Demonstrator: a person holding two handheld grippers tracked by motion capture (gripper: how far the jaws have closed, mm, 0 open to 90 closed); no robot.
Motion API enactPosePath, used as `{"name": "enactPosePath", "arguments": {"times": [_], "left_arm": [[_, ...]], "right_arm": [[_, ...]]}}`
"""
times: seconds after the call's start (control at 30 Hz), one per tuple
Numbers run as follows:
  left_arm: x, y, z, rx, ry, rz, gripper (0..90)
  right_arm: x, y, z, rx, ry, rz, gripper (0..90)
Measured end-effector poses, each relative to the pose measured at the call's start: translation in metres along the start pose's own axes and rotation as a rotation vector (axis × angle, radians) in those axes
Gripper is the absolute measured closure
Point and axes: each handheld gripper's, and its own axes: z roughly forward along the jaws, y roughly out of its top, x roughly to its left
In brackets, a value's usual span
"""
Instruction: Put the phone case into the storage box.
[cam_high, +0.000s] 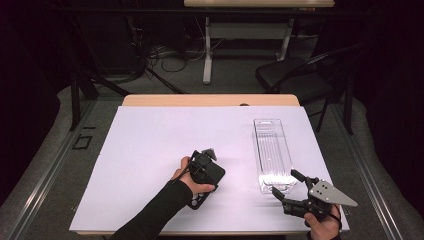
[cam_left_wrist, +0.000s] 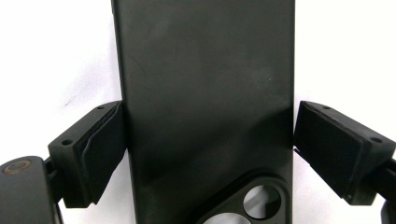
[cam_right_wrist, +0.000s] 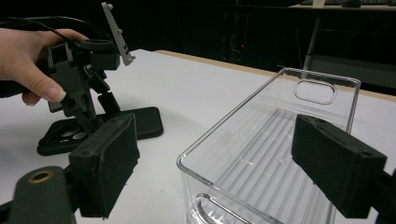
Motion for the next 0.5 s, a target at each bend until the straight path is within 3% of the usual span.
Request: {"name": "enactPosePath", "arguments": {"times": [0.5], "left_arm": [[-0.0055, 0.0019, 0.002, 0.018, 0.04, 0.004, 10.8]], "right_arm": [[-0.0002, -0.0002, 0.0001, 0.004, 0.004, 0.005, 14.1]]}}
